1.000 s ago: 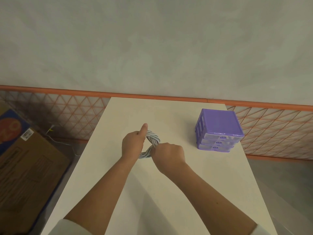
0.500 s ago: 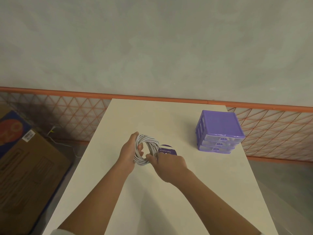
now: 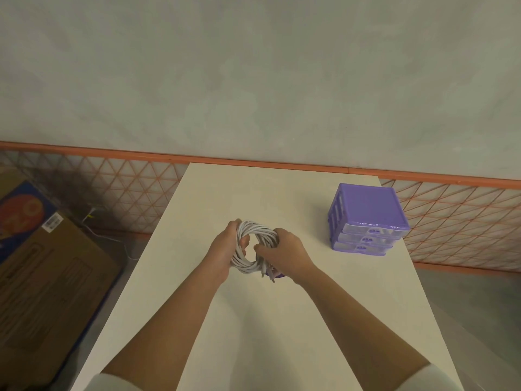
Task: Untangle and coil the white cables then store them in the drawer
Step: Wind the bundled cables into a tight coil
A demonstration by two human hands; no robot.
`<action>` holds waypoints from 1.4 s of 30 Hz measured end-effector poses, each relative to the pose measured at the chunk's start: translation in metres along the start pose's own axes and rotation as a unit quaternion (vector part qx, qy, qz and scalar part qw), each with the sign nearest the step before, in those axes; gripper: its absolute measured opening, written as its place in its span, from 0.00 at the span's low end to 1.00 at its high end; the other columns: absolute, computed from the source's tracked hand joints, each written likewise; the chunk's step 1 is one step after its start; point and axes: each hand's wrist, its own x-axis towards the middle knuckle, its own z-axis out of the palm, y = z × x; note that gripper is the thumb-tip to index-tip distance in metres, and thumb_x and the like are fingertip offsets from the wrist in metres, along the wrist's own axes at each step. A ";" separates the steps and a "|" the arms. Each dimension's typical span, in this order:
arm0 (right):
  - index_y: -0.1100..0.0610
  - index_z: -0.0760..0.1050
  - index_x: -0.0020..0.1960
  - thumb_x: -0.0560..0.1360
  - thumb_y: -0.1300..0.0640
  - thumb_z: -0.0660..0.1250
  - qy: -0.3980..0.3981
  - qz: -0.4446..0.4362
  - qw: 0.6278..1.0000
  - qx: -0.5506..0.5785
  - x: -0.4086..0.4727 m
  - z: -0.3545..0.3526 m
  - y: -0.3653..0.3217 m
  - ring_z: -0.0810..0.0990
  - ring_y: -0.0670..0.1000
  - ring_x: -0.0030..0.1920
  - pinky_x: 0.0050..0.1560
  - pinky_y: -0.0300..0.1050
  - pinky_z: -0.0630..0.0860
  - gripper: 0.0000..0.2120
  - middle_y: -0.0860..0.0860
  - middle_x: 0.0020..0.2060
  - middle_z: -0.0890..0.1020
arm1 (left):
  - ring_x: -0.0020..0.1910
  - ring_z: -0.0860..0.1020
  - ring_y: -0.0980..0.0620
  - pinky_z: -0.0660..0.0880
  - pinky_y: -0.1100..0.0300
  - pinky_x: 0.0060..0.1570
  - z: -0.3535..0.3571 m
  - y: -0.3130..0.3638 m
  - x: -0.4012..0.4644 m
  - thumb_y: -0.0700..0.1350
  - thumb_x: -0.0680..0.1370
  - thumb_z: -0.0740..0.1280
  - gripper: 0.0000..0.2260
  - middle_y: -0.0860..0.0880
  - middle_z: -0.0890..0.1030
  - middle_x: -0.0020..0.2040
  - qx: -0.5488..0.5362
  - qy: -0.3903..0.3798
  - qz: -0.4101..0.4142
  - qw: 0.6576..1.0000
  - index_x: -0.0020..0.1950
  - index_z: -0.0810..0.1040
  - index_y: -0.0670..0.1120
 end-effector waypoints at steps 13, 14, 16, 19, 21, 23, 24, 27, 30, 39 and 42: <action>0.56 0.65 0.49 0.76 0.53 0.58 0.081 -0.044 0.993 -0.072 -0.006 0.014 0.009 0.74 0.50 0.19 0.26 0.40 0.69 0.07 0.49 0.28 0.78 | 0.22 0.67 0.54 0.64 0.59 0.32 -0.009 0.003 0.002 0.61 0.78 0.59 0.24 0.51 0.68 0.26 0.004 -0.132 -0.098 0.986 0.28 0.69 0.47; 0.56 0.66 0.48 0.75 0.53 0.59 0.062 -0.035 0.996 -0.044 -0.005 0.015 0.011 0.75 0.50 0.20 0.26 0.41 0.71 0.07 0.50 0.28 0.78 | 0.22 0.67 0.55 0.64 0.60 0.31 -0.010 0.002 0.001 0.62 0.79 0.58 0.24 0.51 0.69 0.26 -0.006 -0.136 -0.088 0.987 0.30 0.70 0.47; 0.56 0.68 0.46 0.72 0.53 0.62 0.036 -0.025 0.999 -0.003 -0.003 0.013 0.015 0.76 0.52 0.22 0.29 0.47 0.76 0.07 0.50 0.27 0.79 | 0.23 0.68 0.56 0.65 0.61 0.30 -0.011 -0.002 0.000 0.62 0.79 0.58 0.22 0.52 0.71 0.27 0.009 -0.128 -0.049 0.991 0.34 0.73 0.47; 0.58 0.72 0.44 0.69 0.48 0.67 -0.005 -0.021 0.999 0.047 0.002 0.005 0.021 0.77 0.52 0.29 0.38 0.53 0.80 0.13 0.51 0.30 0.80 | 0.29 0.72 0.55 0.70 0.59 0.39 -0.011 -0.008 0.000 0.66 0.76 0.62 0.22 0.53 0.75 0.31 0.069 -0.087 -0.012 0.994 0.39 0.77 0.48; 0.60 0.76 0.46 0.71 0.43 0.69 -0.064 -0.026 0.994 0.083 0.007 -0.001 0.026 0.78 0.51 0.37 0.46 0.51 0.79 0.18 0.52 0.36 0.80 | 0.32 0.71 0.53 0.69 0.58 0.40 -0.013 -0.012 0.002 0.66 0.75 0.62 0.23 0.52 0.73 0.32 0.127 -0.049 0.044 0.990 0.42 0.76 0.46; 0.56 0.80 0.50 0.71 0.35 0.67 -0.108 -0.033 0.990 0.085 0.007 -0.007 0.026 0.81 0.49 0.44 0.55 0.49 0.78 0.24 0.49 0.42 0.83 | 0.32 0.69 0.52 0.68 0.59 0.39 -0.013 -0.014 0.001 0.67 0.76 0.58 0.25 0.53 0.70 0.30 0.151 -0.043 0.108 0.982 0.42 0.74 0.45; 0.51 0.82 0.53 0.71 0.33 0.66 -0.123 -0.043 0.988 0.086 0.007 -0.009 0.024 0.83 0.49 0.48 0.58 0.48 0.78 0.23 0.47 0.46 0.85 | 0.32 0.68 0.52 0.67 0.58 0.39 -0.012 -0.015 -0.001 0.68 0.76 0.55 0.26 0.53 0.69 0.29 0.162 -0.050 0.123 0.978 0.41 0.74 0.46; 0.46 0.80 0.61 0.76 0.44 0.68 -0.178 -0.101 0.975 0.081 0.005 -0.019 0.009 0.84 0.49 0.51 0.59 0.45 0.78 0.15 0.46 0.51 0.85 | 0.30 0.67 0.53 0.66 0.58 0.38 -0.006 -0.017 -0.002 0.68 0.78 0.49 0.29 0.52 0.69 0.27 0.204 -0.032 0.122 0.971 0.35 0.72 0.47; 0.51 0.81 0.57 0.77 0.52 0.68 -0.158 -0.148 0.976 -0.014 0.010 -0.024 0.000 0.85 0.52 0.46 0.57 0.49 0.79 0.10 0.50 0.45 0.86 | 0.28 0.67 0.52 0.64 0.58 0.34 -0.002 -0.016 0.000 0.67 0.79 0.50 0.28 0.52 0.69 0.26 0.223 0.008 0.133 0.966 0.32 0.69 0.47; 0.59 0.73 0.53 0.82 0.58 0.58 0.077 -0.182 0.970 -0.144 -0.005 0.028 0.006 0.72 0.52 0.37 0.35 0.43 0.67 0.07 0.52 0.40 0.77 | 0.33 0.72 0.49 0.67 0.56 0.37 0.002 -0.020 0.014 0.66 0.78 0.55 0.31 0.47 0.75 0.31 0.275 0.093 0.147 0.945 0.37 0.75 0.39; 0.56 0.76 0.51 0.80 0.59 0.60 0.072 -0.207 0.972 -0.082 -0.009 0.024 0.011 0.71 0.46 0.33 0.33 0.38 0.65 0.06 0.45 0.33 0.75 | 0.31 0.70 0.49 0.66 0.56 0.36 0.000 -0.020 0.011 0.67 0.78 0.54 0.30 0.48 0.73 0.29 0.231 0.070 0.119 0.963 0.32 0.71 0.43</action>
